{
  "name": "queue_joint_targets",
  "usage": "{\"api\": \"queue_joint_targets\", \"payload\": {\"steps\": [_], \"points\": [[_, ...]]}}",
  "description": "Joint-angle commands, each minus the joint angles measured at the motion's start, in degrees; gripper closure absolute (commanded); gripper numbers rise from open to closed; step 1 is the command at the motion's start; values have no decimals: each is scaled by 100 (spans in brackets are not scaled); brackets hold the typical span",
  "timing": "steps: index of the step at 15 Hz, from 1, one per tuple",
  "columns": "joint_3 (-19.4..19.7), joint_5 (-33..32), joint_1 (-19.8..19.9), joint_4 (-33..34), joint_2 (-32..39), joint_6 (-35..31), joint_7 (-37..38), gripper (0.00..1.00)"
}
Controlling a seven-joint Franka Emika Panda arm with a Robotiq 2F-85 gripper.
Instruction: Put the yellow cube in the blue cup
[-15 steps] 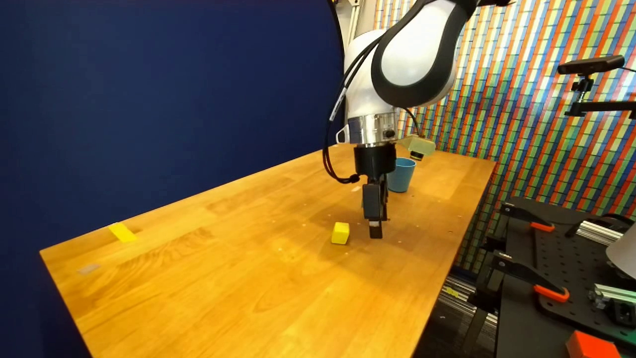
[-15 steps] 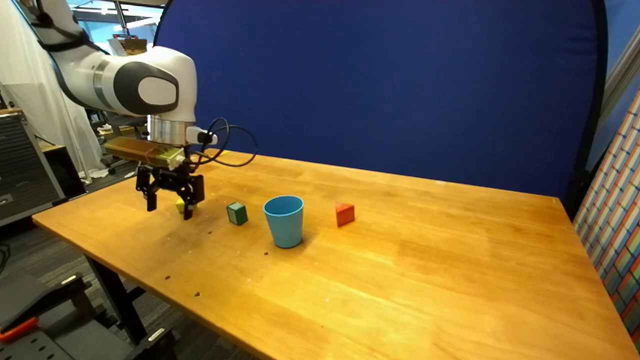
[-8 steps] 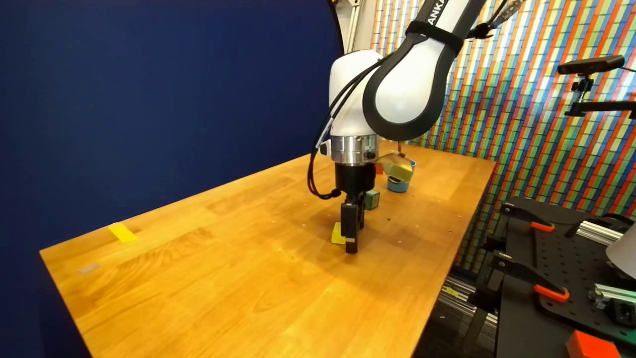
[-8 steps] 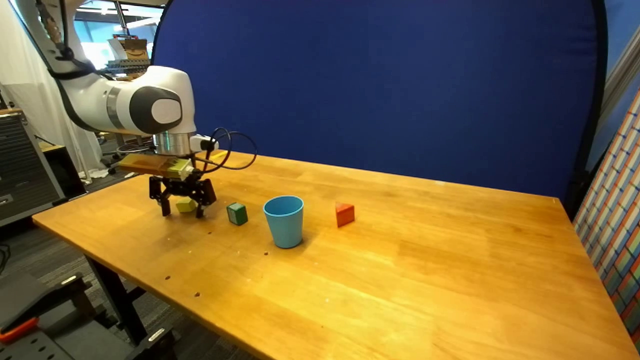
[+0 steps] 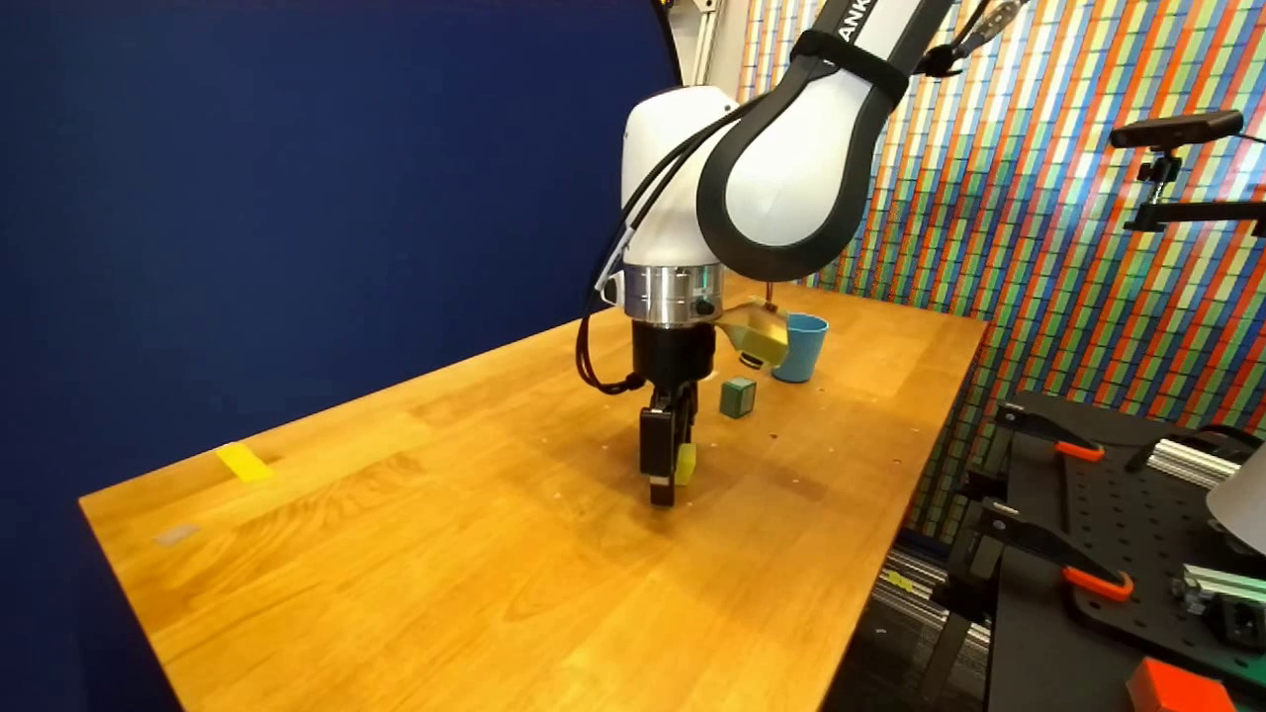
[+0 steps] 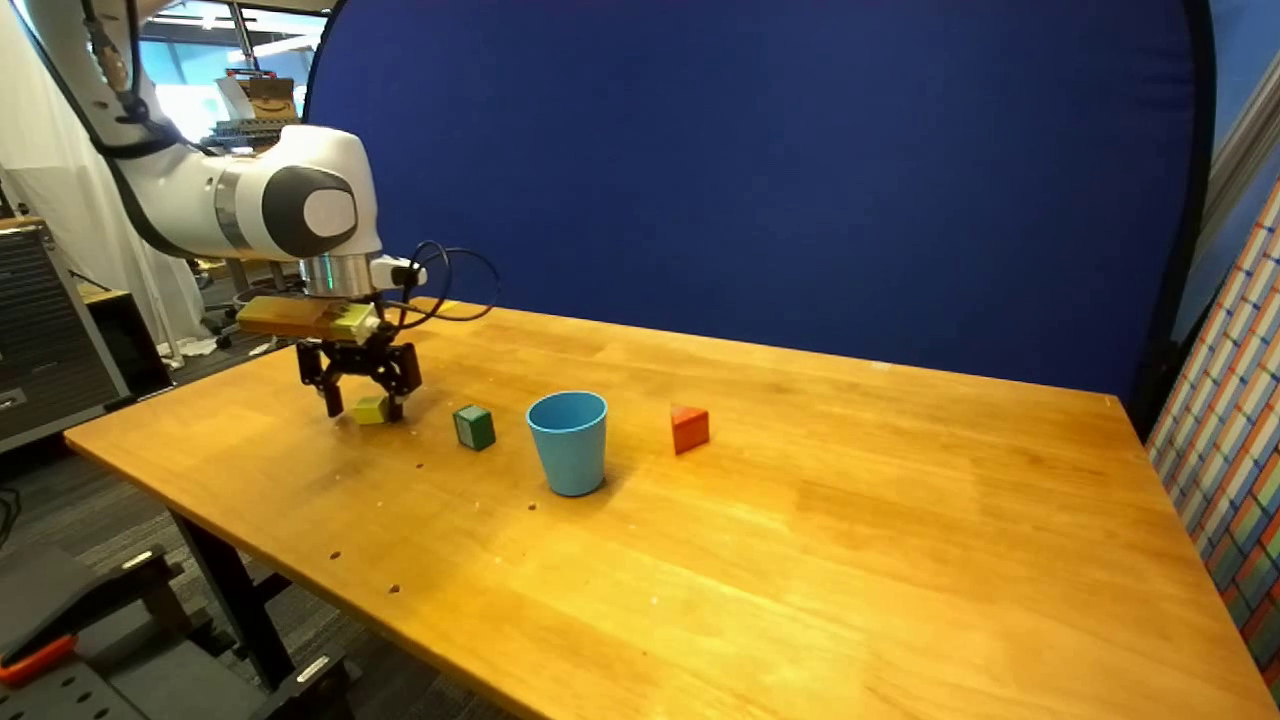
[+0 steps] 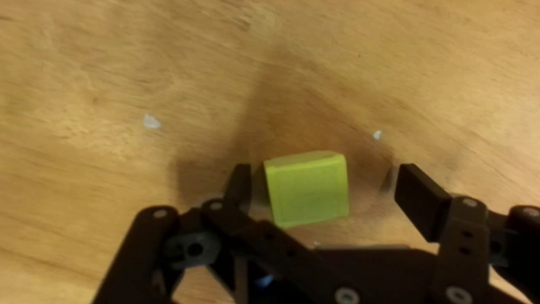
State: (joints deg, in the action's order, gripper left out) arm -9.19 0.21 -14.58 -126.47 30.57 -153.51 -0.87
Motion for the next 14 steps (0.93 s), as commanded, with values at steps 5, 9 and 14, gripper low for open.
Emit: {"api": "queue_joint_targets", "payload": {"steps": [5, 9, 14], "points": [[329, -438, -350, -36, -293, 181, 781, 20], [581, -767, -558, -123, -497, 229, 1213, 74], [955, -1357, -744, -152, -935, 363, 1815, 86]]}}
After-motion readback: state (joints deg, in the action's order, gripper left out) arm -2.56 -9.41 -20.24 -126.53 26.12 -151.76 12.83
